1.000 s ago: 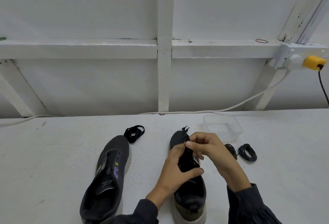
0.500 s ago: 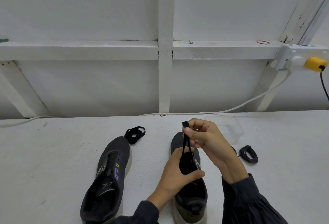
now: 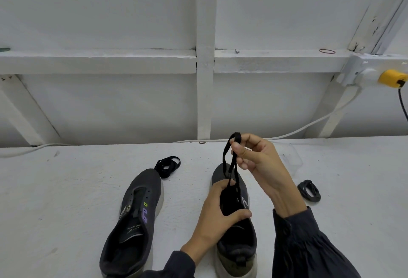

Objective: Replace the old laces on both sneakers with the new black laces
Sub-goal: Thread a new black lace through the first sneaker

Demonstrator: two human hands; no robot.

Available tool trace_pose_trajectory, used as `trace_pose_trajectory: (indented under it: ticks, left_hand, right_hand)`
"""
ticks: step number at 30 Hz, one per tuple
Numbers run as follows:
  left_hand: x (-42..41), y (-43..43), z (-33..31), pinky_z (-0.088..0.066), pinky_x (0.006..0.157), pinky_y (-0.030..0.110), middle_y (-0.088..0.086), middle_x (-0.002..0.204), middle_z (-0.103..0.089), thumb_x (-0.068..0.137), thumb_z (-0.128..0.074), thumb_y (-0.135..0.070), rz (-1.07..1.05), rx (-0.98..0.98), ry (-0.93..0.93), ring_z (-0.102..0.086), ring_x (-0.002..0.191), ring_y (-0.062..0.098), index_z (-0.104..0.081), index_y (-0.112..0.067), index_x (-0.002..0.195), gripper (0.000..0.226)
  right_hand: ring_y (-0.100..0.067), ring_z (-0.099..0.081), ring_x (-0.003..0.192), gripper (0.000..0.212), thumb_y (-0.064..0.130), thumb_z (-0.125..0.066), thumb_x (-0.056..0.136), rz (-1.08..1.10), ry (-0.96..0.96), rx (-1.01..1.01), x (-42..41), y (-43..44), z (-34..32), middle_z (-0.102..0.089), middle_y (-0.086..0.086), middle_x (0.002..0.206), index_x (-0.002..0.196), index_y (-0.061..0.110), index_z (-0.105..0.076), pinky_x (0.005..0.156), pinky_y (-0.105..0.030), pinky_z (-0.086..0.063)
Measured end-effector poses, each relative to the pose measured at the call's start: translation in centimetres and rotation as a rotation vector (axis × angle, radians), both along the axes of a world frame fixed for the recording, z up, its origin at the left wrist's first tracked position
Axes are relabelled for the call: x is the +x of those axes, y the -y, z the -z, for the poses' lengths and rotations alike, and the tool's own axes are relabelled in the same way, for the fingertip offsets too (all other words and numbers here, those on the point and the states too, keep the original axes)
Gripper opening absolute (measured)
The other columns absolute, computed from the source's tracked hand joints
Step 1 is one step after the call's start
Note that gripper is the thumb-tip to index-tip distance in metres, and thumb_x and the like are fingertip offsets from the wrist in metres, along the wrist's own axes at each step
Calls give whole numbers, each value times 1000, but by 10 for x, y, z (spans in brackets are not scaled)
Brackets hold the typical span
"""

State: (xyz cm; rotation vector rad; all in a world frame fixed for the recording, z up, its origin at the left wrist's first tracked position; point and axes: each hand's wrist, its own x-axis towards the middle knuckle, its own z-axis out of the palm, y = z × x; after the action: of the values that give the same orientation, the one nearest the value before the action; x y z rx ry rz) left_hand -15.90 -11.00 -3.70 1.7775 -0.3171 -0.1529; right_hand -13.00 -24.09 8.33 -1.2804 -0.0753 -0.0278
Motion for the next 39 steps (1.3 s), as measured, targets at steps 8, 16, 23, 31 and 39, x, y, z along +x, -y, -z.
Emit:
trace_pose_trajectory:
  ticks: [8, 16, 23, 31, 39]
  left_hand:
    - [-1, -17, -9, -51, 86, 20, -3, 101, -69, 89, -69, -11, -287, -312, -1, -65, 101, 15, -63, -12, 81, 10]
    - [-4, -35, -21, -47, 93, 37, 6, 67, -56, 98, -48, -8, -281, -681, -319, -56, 61, 18, -46, -9, 94, 5]
    - [-3, -41, -20, -56, 81, 35, 2, 93, -58, 83, -73, -17, -227, -767, -369, -59, 72, 12, -58, -11, 110, 31]
    - [8, -32, -22, -42, 91, 14, -21, 117, -56, 95, -57, -9, -208, -118, -71, -54, 106, -5, -68, -30, 104, 26]
    - [22, -30, -9, -48, 80, 13, -10, 104, -68, 94, -61, -13, -106, 1, -121, -62, 96, 8, -76, -25, 94, 19]
  right_hand:
    - [-11, -38, 44, 13, 6, -72, 85, 191, -55, -263, -3, 25, 28, -45, 1, 65, 98, 4, -72, 43, -21, -29]
    - [-10, -39, 40, 16, 14, -74, 86, 409, -251, -457, -12, 61, 83, -46, 2, 52, 94, 4, -64, 43, -21, -33]
    - [-19, -58, 66, 31, 12, -71, 83, 328, -394, -944, -29, 67, 125, -56, -1, 75, 108, 14, -52, 61, -31, -41]
    - [-10, -53, 85, 22, 18, -68, 83, 295, -246, -1122, -33, 46, 133, -47, 7, 107, 99, 32, -61, 60, -21, -37]
    - [-5, -59, 81, 21, 8, -66, 89, 402, -86, -680, -38, 29, 138, -67, 6, 94, 84, 27, -70, 70, -15, -45]
